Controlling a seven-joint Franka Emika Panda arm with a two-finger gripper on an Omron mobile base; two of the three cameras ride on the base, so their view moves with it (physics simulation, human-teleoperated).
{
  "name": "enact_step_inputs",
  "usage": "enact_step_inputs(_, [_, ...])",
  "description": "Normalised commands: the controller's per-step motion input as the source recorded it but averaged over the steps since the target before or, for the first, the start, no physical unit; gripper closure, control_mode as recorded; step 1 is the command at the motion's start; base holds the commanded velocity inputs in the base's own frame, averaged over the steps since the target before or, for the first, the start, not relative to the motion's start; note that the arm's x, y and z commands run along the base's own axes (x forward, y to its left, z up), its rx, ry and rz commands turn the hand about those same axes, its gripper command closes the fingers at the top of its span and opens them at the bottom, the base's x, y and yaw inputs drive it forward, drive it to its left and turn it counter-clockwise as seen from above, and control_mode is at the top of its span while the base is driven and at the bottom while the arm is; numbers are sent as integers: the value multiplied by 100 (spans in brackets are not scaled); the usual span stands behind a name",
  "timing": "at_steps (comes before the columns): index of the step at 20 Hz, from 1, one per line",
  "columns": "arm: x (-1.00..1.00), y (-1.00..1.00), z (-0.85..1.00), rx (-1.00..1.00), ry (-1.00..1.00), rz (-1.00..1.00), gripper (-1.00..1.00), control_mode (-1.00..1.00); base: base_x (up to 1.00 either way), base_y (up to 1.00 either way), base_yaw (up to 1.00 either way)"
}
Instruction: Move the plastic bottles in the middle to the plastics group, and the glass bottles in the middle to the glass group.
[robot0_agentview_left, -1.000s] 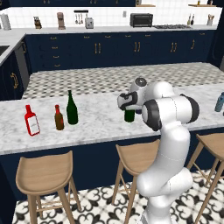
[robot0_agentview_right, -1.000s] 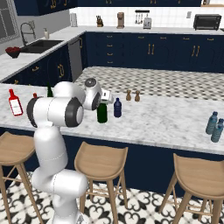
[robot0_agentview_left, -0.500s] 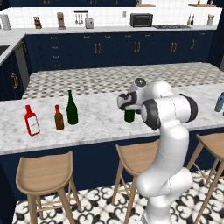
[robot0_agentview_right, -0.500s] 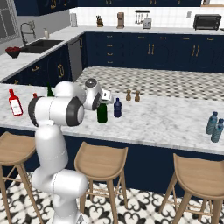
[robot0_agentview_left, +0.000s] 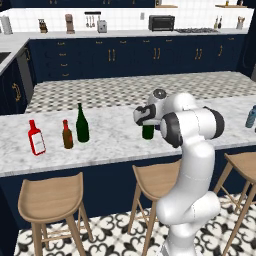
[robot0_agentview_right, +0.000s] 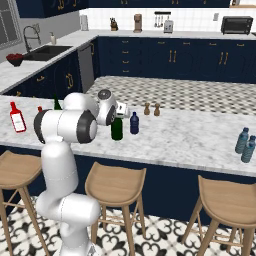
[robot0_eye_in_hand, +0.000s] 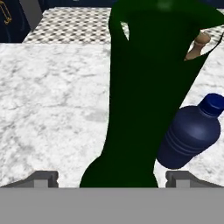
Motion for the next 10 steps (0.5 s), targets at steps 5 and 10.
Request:
enact_step_inputs(5, [0,0,0,0,0,0,100,-100,0,0,0])
enact_step_inputs(10, [-6,0,2,0,-3,0,100,-100,0,0,0])
